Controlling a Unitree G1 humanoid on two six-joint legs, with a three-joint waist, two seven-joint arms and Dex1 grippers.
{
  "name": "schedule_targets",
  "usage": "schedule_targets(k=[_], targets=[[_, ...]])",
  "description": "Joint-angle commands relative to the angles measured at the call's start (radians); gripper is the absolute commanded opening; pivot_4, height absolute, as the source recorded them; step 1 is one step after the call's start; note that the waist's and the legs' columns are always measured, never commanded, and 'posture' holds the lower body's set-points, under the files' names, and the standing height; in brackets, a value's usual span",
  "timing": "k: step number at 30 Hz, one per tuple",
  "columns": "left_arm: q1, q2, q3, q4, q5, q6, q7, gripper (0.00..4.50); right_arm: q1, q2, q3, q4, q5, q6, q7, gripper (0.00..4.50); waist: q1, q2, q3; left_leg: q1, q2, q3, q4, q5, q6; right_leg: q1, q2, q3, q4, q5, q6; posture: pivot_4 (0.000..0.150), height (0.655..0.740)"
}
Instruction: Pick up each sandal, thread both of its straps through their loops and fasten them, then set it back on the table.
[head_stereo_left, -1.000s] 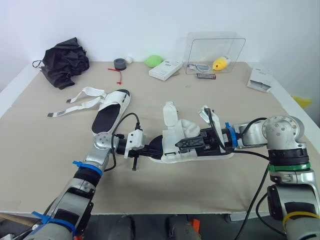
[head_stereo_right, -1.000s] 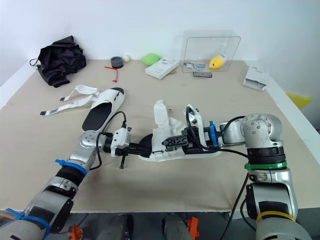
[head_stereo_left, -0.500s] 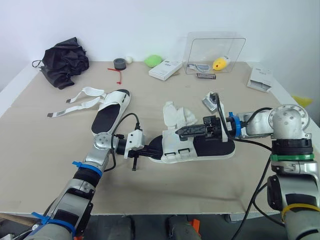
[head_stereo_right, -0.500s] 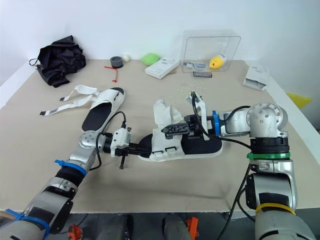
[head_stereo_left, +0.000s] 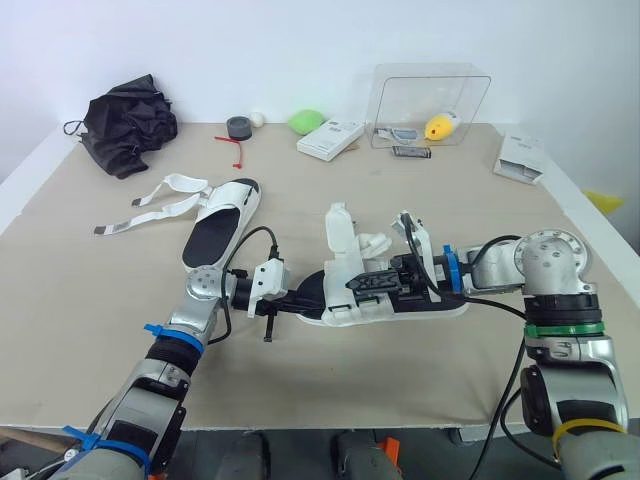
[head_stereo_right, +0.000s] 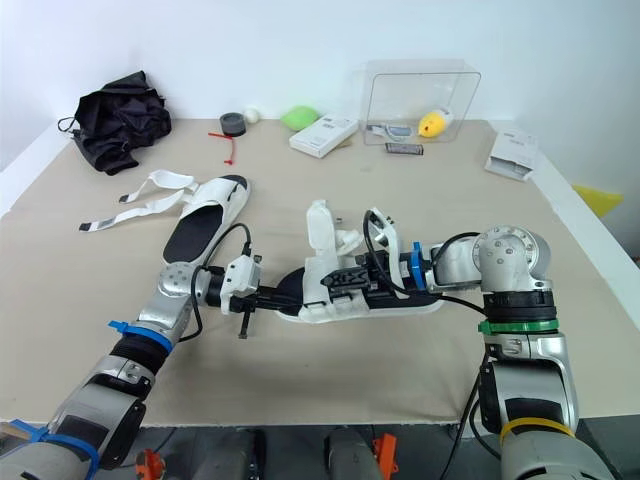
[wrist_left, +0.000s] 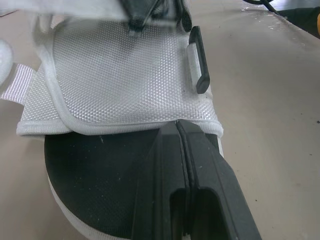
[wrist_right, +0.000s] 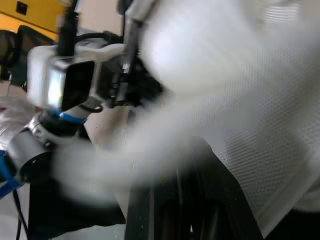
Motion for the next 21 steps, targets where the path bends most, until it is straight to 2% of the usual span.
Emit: schedule_targets(k=[1,6,16,21], targets=[[0.039,0.012,-0.035,0.040,0.041,0.023,-0.006,0.00,-0.011,-0.023,-0.009,-0.041,0.082,-0.002,0.007,0.06,0.000,0.000,0.000,0.000,0.000,0.000,0.000,0.000,0.000,0.000,0.000,0.000,0.000,0.000,0.000,0.150,0.7400],[0.036,0.009,-0.036,0.045,0.041,0.025,-0.004,0.00,-0.004,-0.041,0.001,-0.052,0.120,-0.002,-0.009,0.06,0.000,0.000,0.000,0.000,0.000,0.000,0.000,0.000,0.000,0.000,0.000,0.000,0.000,0.000,0.000,0.150,0.7400],[0.042,0.010,-0.035,0.041,0.039,0.029,-0.004,0.00,-0.102,-0.005,-0.059,0.075,0.045,-0.002,-0.037,0.06,0.000,0.000,0.000,0.000,0.000,0.000,0.000,0.000,0.000,0.000,0.000,0.000,0.000,0.000,0.000,0.150,0.7400],[0.044,0.012,-0.033,0.038,0.038,0.032,-0.001,0.00,-0.076,0.003,-0.046,0.062,0.028,-0.002,-0.031,0.06,0.000,0.000,0.000,0.000,0.000,0.000,0.000,0.000,0.000,0.000,0.000,0.000,0.000,0.000,0.000,0.150,0.7400]])
